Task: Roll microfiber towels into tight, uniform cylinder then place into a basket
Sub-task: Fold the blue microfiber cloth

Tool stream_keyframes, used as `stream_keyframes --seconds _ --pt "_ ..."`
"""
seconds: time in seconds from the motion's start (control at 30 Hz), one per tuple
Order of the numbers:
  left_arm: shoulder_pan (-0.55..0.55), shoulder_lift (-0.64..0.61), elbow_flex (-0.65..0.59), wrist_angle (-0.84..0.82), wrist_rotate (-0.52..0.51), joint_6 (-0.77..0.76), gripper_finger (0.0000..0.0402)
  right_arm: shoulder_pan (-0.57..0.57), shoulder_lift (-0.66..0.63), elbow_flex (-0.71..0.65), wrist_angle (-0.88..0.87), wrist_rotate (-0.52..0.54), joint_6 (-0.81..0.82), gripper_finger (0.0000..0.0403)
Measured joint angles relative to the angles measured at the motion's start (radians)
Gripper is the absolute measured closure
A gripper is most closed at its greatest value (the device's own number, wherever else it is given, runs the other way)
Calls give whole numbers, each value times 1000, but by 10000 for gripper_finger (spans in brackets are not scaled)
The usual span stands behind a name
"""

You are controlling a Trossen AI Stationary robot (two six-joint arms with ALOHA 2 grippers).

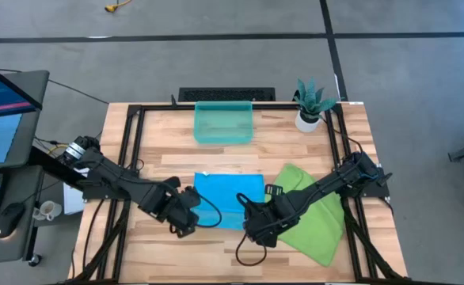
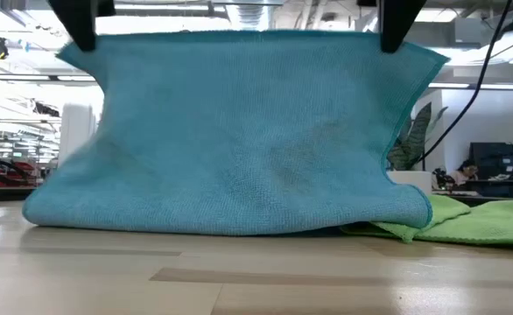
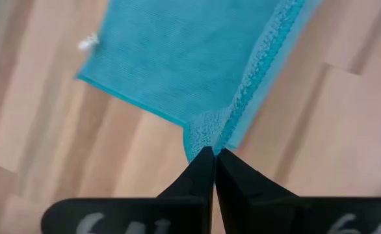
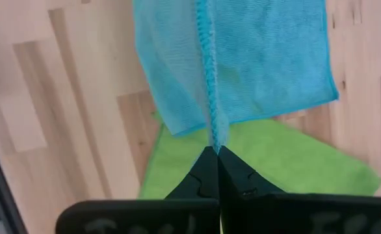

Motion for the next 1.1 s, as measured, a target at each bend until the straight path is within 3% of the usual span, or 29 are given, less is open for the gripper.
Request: stream_keyframes --seconds 0.2,0.4,0.63,0.77,0.97,1.1 --pt "-38 2 -30 20 -120 -26 401 20 9 -33 28 27 16 397" --pt "-2 3 -109 55 -130 -18 401 16 11 -78 53 74 16 397" --pt "57 3 -136 68 -120 52 402 -20 10 -80 24 79 -10 397" --pt "76 -1 -114 79 -56 82 402 -30 8 -79 -54 79 26 397" --pt "68 -2 -99 102 -17 72 402 -19 6 -71 -71 23 67 397" --pt "68 -2 -100 80 -20 61 401 -20 6 -71 -64 71 63 397"
